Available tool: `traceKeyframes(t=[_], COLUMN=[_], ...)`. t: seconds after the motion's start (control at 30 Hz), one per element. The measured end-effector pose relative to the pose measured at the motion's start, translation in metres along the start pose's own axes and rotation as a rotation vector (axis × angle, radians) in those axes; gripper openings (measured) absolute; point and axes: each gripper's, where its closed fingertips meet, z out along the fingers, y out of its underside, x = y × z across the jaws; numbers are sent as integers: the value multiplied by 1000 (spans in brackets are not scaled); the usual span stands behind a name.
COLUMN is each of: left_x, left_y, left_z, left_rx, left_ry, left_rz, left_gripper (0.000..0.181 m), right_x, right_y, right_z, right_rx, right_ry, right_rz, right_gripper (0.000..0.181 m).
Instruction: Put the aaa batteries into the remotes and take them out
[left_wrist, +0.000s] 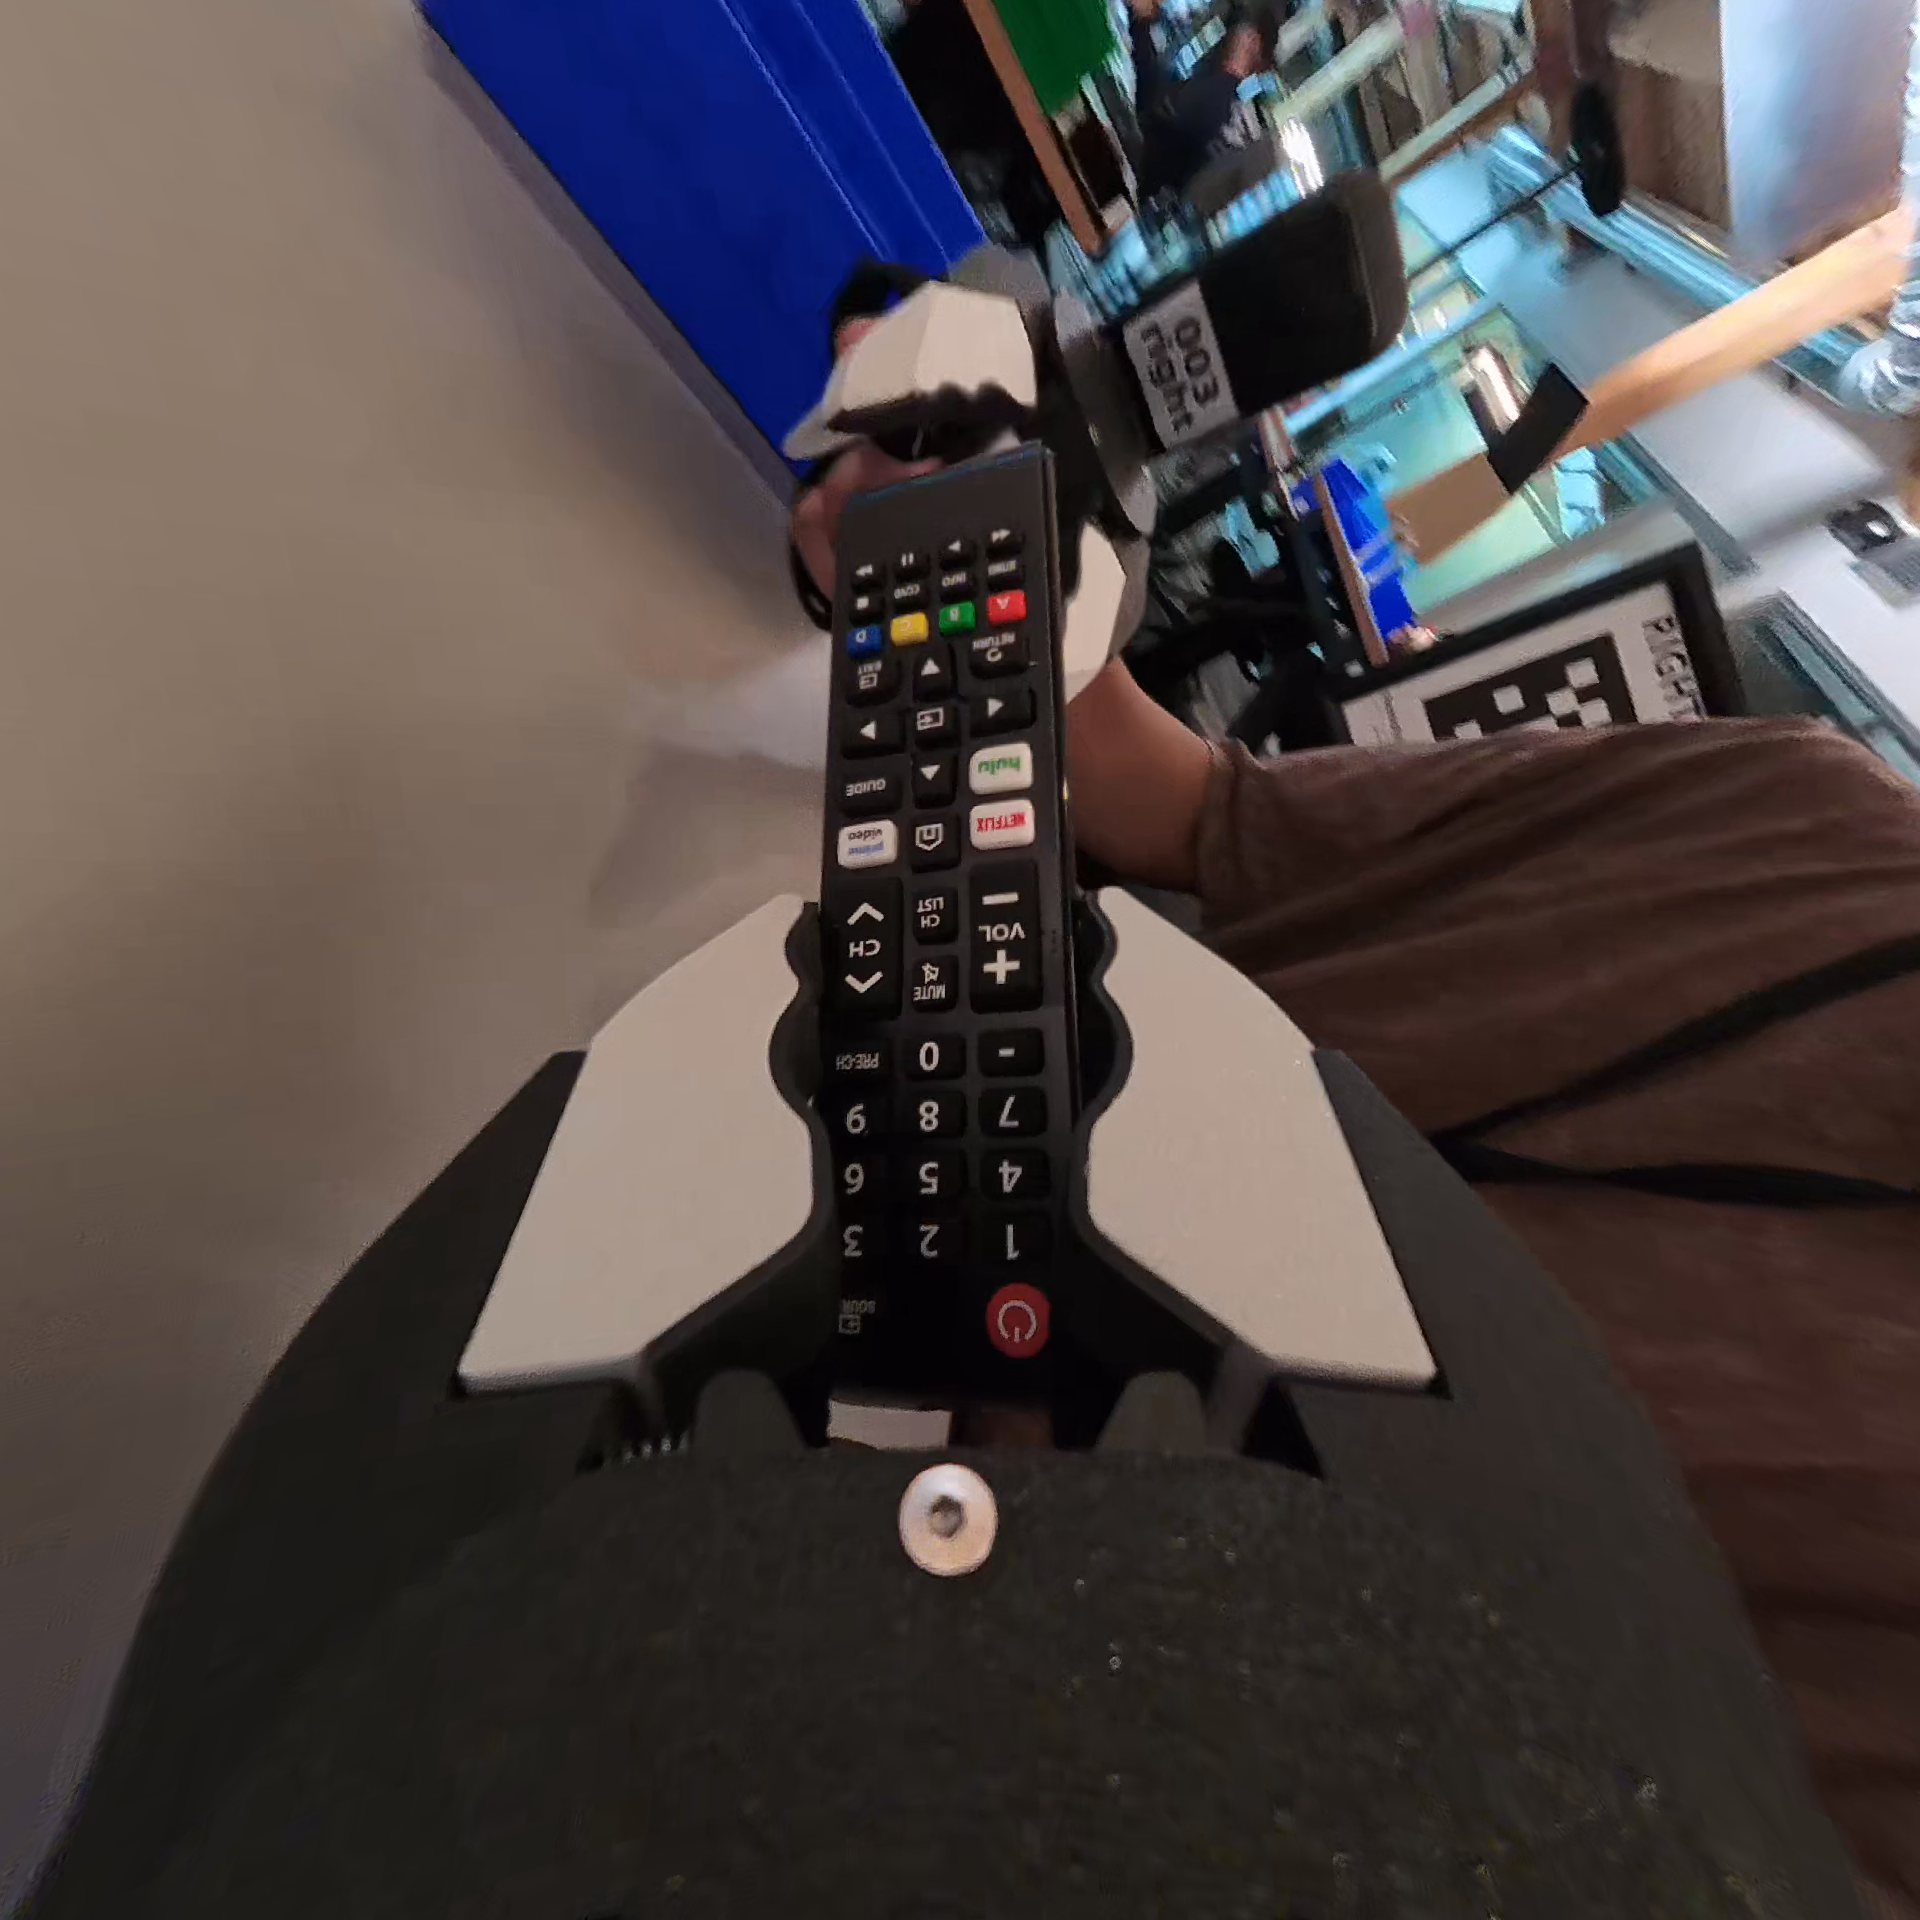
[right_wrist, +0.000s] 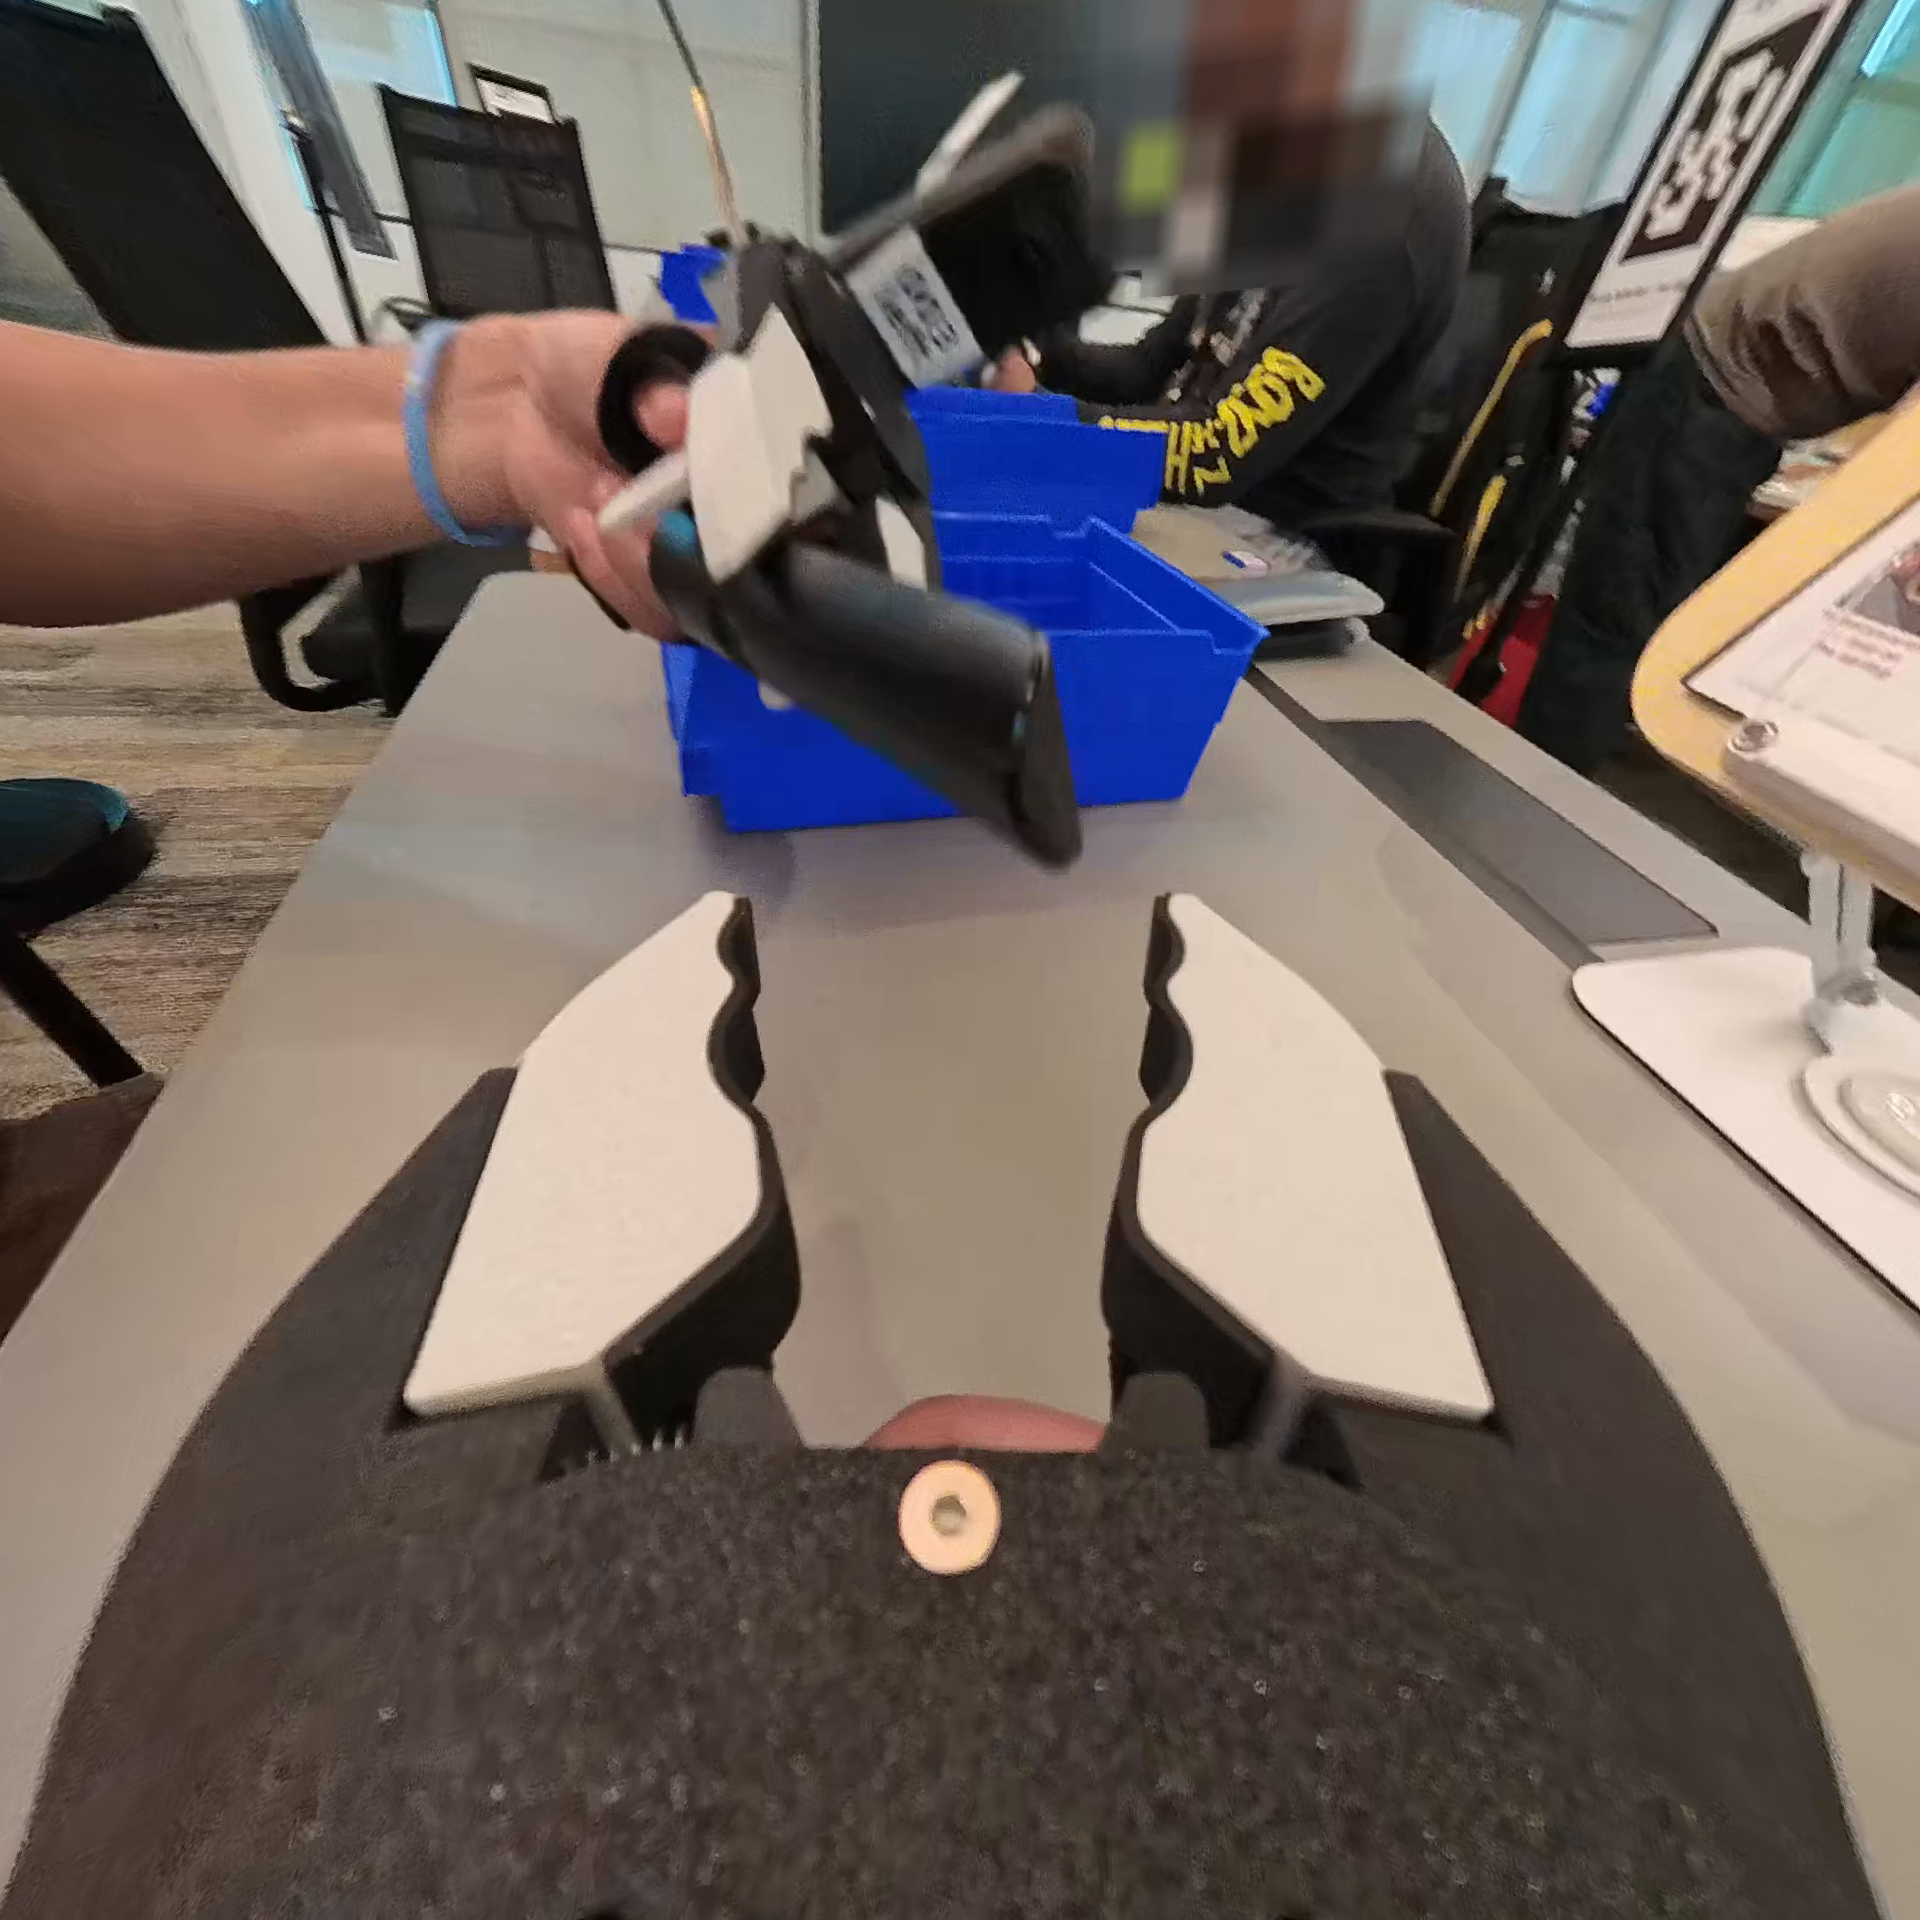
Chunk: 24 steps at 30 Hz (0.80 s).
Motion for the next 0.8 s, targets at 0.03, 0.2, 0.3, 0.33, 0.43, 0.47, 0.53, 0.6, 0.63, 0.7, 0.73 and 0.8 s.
traceKeyframes(t=[0.03,0.2,0.3,0.33,0.43,0.47,0.53,0.6,0.63,0.7,0.73,0.8], left_x=[1,3,-1,-3,-9,-10,-8,-17,-24,-36,-44,-62], left_y=[3,12,5,6,0,-6,-21,-34,-39,-44,-42,-29], left_z=[11,48,57,59,57,52,38,21,11,-6,-11,-13], left_rx=[-35,-166,-148,-152,-132,-110,-29,29,58,96,87,6], left_ry=[26,97,108,103,50,27,0,-131,-222,-401,-505,-721], left_rz=[-5,1,-15,-1,90,129,190,274,325,419,473,599], left_gripper=[47,47,47,47,36,38,46,51,52,60,63,68], right_x=[-4,-18,-18,-18,-22,-21,-17,-10,-5,8,15,29], right_y=[-1,2,9,11,14,12,15,17,18,21,24,34], right_z=[-2,-18,-28,-30,-33,-34,-36,-38,-39,-42,-43,-43], right_rx=[11,9,-26,-45,-50,-35,-32,-23,-13,9,9,0], right_ry=[-25,-106,-127,-135,-161,-159,-144,-130,-122,-93,-78,-36], right_rz=[-6,-71,-30,-2,61,91,143,214,261,363,430,582], right_gripper=[69,30,27,26,23,23,22,22,22,22,22,22])
